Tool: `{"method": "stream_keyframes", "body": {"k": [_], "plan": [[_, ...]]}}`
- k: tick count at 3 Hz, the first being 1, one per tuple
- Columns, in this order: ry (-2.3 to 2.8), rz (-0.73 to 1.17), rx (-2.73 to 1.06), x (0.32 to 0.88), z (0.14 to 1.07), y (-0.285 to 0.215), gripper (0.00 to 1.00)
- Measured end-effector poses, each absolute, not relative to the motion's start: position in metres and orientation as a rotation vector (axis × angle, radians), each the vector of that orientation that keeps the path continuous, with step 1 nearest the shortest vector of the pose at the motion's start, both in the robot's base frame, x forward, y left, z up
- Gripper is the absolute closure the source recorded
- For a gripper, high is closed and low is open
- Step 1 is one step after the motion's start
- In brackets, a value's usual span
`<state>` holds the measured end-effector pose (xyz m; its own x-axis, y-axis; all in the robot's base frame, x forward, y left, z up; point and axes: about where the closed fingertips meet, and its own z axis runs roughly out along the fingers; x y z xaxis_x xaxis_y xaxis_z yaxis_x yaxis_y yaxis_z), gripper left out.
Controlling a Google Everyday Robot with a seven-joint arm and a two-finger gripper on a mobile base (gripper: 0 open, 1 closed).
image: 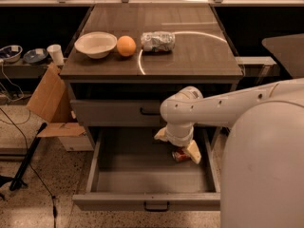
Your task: Pick coke can from middle drawer and place on counter
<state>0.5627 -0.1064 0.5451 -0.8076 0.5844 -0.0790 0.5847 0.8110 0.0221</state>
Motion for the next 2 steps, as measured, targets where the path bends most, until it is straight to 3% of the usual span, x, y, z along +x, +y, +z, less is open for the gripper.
{"method": "stream_keyframes", "body": {"k": [2], "plan": [[2.887, 0.040, 1.156, 0.571, 0.487, -0.117, 0.00]]}}
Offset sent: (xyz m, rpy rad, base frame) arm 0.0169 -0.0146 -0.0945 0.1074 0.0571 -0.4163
